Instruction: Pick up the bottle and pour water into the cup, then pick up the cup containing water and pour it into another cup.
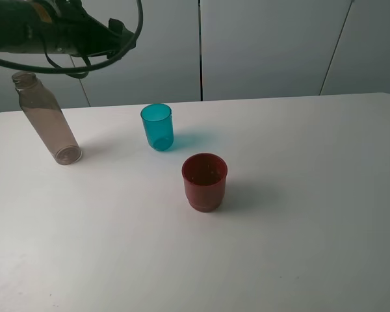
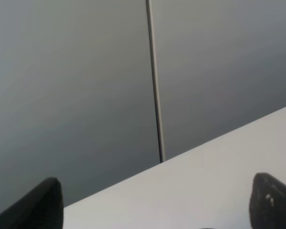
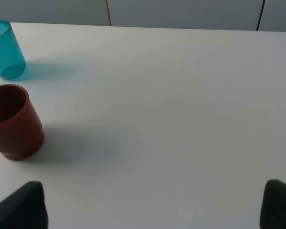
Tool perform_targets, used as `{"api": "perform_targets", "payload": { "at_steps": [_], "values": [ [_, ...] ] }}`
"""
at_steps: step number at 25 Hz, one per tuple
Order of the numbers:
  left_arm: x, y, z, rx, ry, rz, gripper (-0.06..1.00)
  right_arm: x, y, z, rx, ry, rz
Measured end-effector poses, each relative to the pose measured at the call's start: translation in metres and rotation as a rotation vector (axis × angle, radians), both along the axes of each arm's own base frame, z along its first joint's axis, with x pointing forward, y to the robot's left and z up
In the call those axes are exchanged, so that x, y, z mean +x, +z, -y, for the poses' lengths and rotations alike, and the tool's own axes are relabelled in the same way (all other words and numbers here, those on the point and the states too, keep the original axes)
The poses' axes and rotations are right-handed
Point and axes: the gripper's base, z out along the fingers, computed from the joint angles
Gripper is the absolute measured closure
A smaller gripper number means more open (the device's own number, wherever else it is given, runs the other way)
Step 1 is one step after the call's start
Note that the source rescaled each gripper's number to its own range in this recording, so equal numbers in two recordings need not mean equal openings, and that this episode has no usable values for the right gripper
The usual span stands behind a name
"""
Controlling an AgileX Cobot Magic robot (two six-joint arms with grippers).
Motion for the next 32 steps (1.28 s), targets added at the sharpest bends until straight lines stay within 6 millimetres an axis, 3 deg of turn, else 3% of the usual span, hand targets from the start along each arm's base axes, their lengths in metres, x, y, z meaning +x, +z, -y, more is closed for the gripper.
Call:
{"api": "perform_targets", "payload": {
  "at_steps": [5, 9, 13, 17, 20, 23, 32],
  "values": [
    [-0.054, 0.063, -0.022, -0.004, 0.021, 0.028, -0.05, 0.0, 0.0, 0.0, 0.0, 0.0, 0.0],
    [-0.102, 0.101, -0.052, 0.0, 0.077, 0.039, -0.06, 0.0, 0.0, 0.0, 0.0, 0.0, 0.0],
    [-0.157, 0.124, -0.09, 0.024, 0.204, 0.026, -0.06, 0.0, 0.0, 0.0, 0.0, 0.0, 0.0],
    [-0.216, 0.134, -0.12, 0.041, 0.346, 0.009, -0.06, 0.0, 0.0, 0.0, 0.0, 0.0, 0.0],
    [-0.264, 0.134, -0.131, 0.018, 0.387, 0.046, -0.06, 0.0, 0.0, 0.0, 0.0, 0.0, 0.0],
    [-0.3, 0.121, -0.137, 0.001, 0.4, 0.068, -0.06, 0.0, 0.0, 0.0, 0.0, 0.0, 0.0],
    [-0.357, 0.049, -0.146, -0.02, 0.416, 0.021, -0.06, 0.0, 0.0, 0.0, 0.0, 0.0, 0.0]
  ]
}}
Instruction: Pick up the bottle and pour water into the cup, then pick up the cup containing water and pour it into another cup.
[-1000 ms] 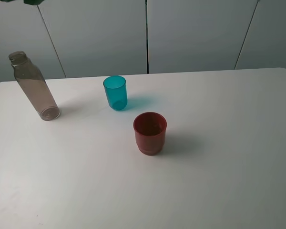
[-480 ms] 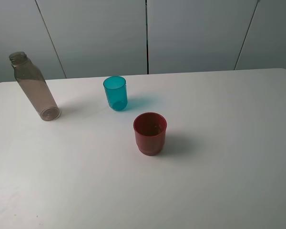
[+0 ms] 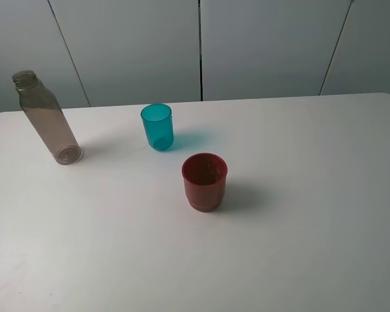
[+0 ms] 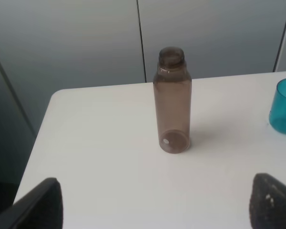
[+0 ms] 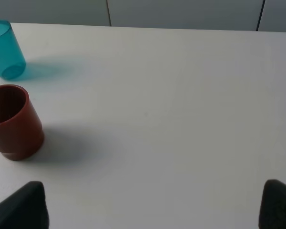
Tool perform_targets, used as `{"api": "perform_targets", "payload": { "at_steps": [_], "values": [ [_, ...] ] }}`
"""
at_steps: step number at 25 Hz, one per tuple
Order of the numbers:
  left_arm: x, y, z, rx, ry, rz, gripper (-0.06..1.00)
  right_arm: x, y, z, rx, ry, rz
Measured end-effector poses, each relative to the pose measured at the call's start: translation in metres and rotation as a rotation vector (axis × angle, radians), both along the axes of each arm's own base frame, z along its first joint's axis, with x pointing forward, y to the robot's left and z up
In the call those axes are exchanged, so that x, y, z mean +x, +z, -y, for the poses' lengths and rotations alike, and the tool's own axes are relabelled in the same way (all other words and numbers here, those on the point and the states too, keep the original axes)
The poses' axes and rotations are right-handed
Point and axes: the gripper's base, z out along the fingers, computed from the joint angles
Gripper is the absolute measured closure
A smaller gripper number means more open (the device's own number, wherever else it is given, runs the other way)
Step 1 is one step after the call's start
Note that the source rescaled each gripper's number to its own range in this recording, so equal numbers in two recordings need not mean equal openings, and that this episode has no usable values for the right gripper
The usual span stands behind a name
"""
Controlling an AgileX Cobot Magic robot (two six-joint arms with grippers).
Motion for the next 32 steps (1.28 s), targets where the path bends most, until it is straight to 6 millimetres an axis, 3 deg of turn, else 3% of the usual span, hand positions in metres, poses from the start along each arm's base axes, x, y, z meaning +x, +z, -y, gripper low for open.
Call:
{"api": "perform_targets", "payload": {
  "at_steps": [5, 16, 32],
  "values": [
    [-0.008, -0.027, 0.001, -0.027, -0.017, -0.063, -0.06, 0.0, 0.0, 0.0, 0.0, 0.0, 0.0],
    [0.009, -0.058, 0.007, -0.071, -0.02, -0.188, -0.06, 0.0, 0.0, 0.0, 0.0, 0.0, 0.0],
    [0.018, -0.065, 0.007, -0.064, -0.012, -0.141, -0.06, 0.0, 0.0, 0.0, 0.0, 0.0, 0.0]
  ]
}}
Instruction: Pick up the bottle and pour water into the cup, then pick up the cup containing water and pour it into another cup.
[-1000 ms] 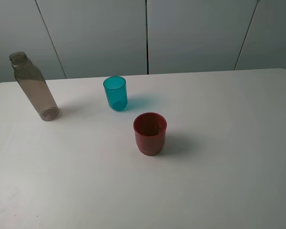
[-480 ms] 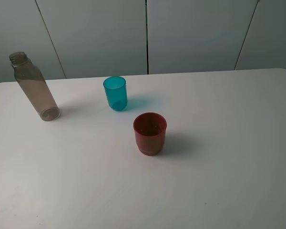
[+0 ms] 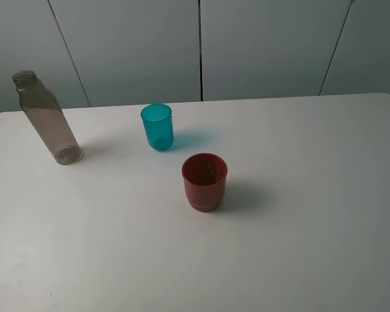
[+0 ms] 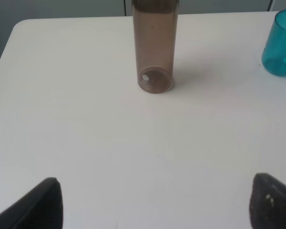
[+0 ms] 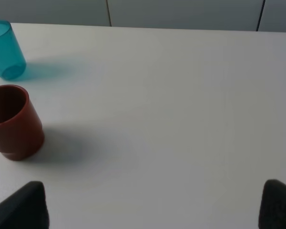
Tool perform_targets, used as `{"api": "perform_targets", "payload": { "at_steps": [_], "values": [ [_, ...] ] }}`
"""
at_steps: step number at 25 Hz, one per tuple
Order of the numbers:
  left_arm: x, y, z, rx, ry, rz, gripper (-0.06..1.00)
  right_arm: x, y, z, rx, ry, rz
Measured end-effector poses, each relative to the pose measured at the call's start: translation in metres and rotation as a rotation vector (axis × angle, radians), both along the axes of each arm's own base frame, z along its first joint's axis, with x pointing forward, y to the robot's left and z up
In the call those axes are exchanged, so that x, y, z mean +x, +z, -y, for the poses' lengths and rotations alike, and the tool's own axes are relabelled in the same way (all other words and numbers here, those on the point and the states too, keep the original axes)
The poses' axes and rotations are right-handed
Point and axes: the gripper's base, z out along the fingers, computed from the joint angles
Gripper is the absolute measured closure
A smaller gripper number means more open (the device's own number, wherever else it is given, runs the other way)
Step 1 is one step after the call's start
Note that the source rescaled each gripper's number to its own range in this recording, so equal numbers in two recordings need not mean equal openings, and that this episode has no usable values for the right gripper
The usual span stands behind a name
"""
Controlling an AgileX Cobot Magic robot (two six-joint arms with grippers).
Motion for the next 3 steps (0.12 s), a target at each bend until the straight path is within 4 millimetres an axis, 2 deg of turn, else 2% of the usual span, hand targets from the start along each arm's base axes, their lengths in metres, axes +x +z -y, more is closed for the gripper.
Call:
{"api": "perform_targets", "payload": {
  "at_steps": [3],
  "values": [
    [0.0, 0.0, 0.0, 0.0, 0.0, 0.0, -0.06, 0.0, 0.0, 0.0, 0.0, 0.0, 0.0]
  ]
}}
